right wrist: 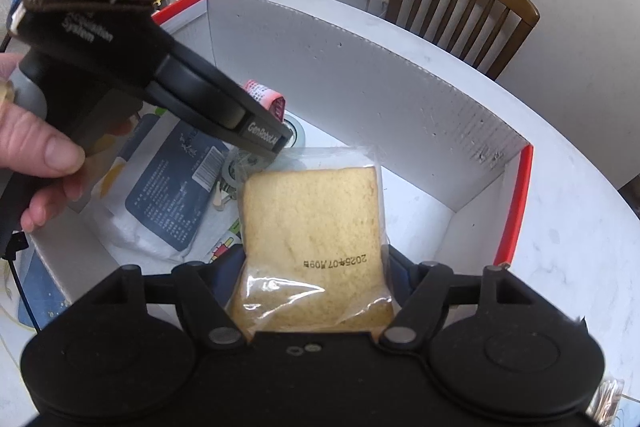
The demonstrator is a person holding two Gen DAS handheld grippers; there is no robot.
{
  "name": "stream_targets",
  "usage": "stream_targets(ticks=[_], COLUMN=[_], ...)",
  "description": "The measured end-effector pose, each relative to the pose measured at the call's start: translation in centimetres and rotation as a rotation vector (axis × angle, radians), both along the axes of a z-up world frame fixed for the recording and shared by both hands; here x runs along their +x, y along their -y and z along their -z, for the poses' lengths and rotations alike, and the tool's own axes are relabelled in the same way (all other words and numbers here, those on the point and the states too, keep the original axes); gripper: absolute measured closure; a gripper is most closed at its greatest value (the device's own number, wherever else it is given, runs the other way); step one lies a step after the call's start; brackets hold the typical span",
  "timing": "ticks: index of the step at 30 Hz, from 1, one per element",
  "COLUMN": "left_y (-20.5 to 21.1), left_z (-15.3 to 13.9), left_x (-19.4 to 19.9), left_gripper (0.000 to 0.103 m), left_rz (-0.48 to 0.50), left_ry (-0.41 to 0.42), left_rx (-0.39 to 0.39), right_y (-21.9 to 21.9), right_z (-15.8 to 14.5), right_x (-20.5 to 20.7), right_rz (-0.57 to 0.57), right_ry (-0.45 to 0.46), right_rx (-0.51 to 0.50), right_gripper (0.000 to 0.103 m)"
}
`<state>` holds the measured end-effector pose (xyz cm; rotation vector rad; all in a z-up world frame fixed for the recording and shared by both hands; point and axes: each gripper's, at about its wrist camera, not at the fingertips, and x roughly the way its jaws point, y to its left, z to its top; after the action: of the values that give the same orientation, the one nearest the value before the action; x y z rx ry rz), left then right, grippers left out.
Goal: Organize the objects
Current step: 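Open both tools to drop the pink packet and bagged bread into the box, then move both tools back over the cotton swabs and snack pack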
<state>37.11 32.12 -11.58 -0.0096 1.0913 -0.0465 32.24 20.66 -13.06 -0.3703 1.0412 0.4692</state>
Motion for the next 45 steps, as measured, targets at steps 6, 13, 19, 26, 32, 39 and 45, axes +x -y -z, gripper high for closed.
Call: stream_targets(ticks=[6,13,19,26,32,39,45], left_y=[-0.1,0.6,1.5,3.3,5.6,9.6,13.4], left_z=[-0.5,-1.9,-3.7,-6.4,-9.1,-11.1,-12.4], left_x=[-0.1,-1.2,-2.5,-4.6,-6.8,-9.6,-12.1], left_gripper=[0.07,0.042,0.042,0.042,0.042,0.042,0.042], left_rz=[-0.022,-0.009,0.006,0.011,0.001,0.009,0.021], left_ry=[-0.011,0.027,0.055,0.109,0.163,0.222,0.264], left_rx=[-0.005,0.008,-0.007,-0.001,-0.027,-0.031,-0.059], right_y=[0.3,1.5,3.0,5.2,7.7,11.8,16.1], right_z=[-0.7,-2.0,-3.7,-6.3,-8.4,-10.4,-11.4], right_x=[-0.2,-0.7,-1.5,-3.2,-4.9,-6.8,-8.1], right_rz=[-0.002,0.001,-0.001,-0.025,-0.043,-0.037,-0.009], right_ry=[0.019,0.027,0.045,0.075,0.107,0.122,0.105], right_rx=[0.027,0.065,0.105,0.165,0.207,0.243,0.286], right_gripper=[0.024,0.023,0.023,0.023,0.023,0.022,0.021])
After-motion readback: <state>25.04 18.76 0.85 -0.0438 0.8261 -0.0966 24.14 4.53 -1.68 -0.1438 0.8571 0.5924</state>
